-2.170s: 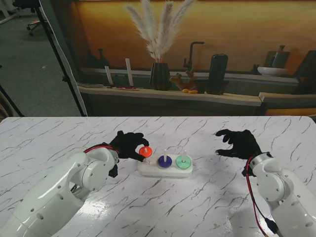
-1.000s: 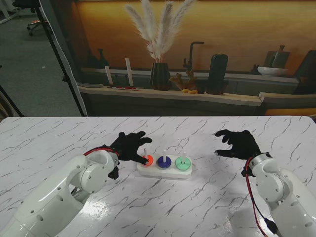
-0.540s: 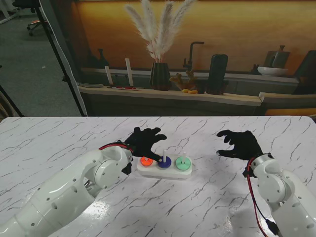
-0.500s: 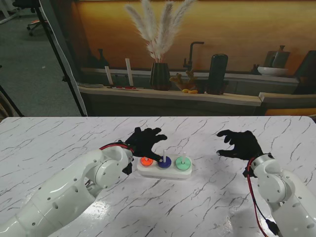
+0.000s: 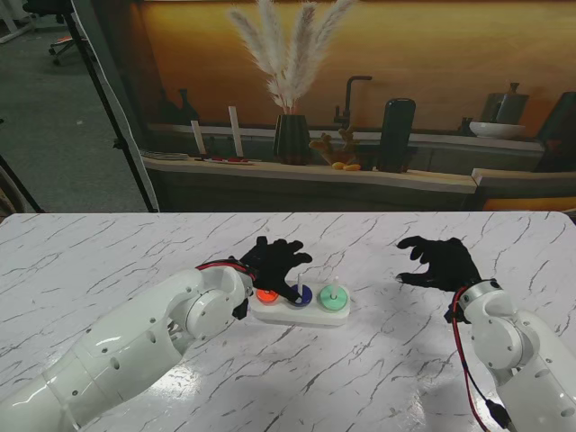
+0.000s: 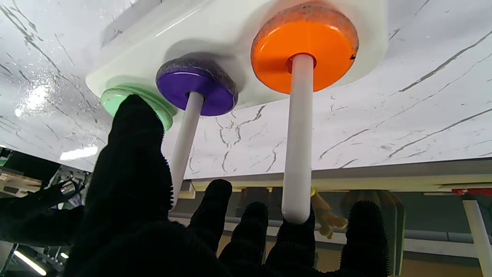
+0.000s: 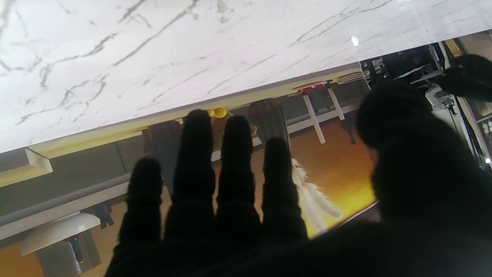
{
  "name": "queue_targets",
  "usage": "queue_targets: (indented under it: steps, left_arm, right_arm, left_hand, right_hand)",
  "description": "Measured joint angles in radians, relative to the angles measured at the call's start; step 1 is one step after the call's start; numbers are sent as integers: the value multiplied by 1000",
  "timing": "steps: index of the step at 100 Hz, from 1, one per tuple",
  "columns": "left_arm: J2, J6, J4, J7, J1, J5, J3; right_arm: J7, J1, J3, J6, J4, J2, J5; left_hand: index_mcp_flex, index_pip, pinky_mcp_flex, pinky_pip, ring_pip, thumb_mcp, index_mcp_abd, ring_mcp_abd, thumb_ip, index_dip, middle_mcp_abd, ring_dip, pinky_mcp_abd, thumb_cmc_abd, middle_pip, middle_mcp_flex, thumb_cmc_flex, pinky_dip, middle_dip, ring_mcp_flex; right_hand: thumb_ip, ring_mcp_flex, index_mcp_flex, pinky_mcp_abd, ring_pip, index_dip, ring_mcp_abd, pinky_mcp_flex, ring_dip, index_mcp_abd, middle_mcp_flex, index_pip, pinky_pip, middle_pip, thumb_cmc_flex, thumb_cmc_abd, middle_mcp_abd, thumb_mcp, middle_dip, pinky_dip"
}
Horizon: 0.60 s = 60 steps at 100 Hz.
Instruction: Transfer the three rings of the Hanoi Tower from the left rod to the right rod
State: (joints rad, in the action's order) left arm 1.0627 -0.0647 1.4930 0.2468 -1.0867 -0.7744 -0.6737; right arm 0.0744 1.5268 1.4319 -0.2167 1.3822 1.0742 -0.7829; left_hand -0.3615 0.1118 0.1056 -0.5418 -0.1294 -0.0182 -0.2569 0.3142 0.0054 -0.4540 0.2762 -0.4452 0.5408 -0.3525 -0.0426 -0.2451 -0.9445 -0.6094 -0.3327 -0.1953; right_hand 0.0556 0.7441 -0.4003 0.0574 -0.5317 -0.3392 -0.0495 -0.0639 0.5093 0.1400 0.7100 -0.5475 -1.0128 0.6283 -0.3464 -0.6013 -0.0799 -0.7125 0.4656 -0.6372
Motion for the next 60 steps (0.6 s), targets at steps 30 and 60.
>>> queue_targets:
  steps: [30, 60]
  left_arm:
    - [0, 8, -40, 16, 57, -7, 73]
    - [-5, 20, -57, 60, 105, -17, 134]
  right_arm:
    - [3, 2, 6, 2, 2, 0, -2]
    - [4, 2, 6, 2, 1, 0, -1]
  left_hand:
    - [35, -1, 0, 3, 1, -37, -12, 0, 1, -12, 0, 3, 0, -37, 0, 16, 9, 0, 0, 11]
    - [58, -1, 0, 22, 4, -96, -13, -1, 1, -15, -4, 13, 0, -50, 0, 27, 11, 0, 0, 11]
  right_hand:
    - [0, 0, 0, 0, 0, 0, 0, 0, 0, 0, 0, 0, 0, 0, 0, 0, 0, 0, 0, 0]
    - [0, 0, 0, 0, 0, 0, 0, 0, 0, 0, 0, 0, 0, 0, 0, 0, 0, 0, 0, 0]
